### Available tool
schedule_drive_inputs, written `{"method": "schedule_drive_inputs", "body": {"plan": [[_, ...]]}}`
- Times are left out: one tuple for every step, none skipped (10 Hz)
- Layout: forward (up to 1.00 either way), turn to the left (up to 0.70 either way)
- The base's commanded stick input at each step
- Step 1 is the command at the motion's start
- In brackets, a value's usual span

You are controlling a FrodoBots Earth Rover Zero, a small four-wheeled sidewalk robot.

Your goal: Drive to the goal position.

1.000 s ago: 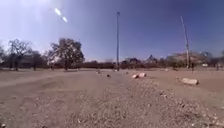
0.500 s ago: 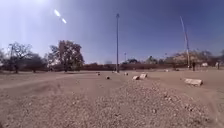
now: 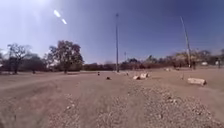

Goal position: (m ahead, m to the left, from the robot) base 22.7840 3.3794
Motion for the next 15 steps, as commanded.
{"method": "schedule_drive_inputs", "body": {"plan": [[0.5,0.0],[0.5,0.0],[0.5,0.0],[0.5,0.0],[0.5,0.0],[0.5,0.0],[0.5,0.0],[0.5,0.0],[0.5,0.0],[0.5,0.0],[0.5,0.0],[0.5,0.0],[0.5,0.0],[0.5,0.0],[0.5,0.0]]}}
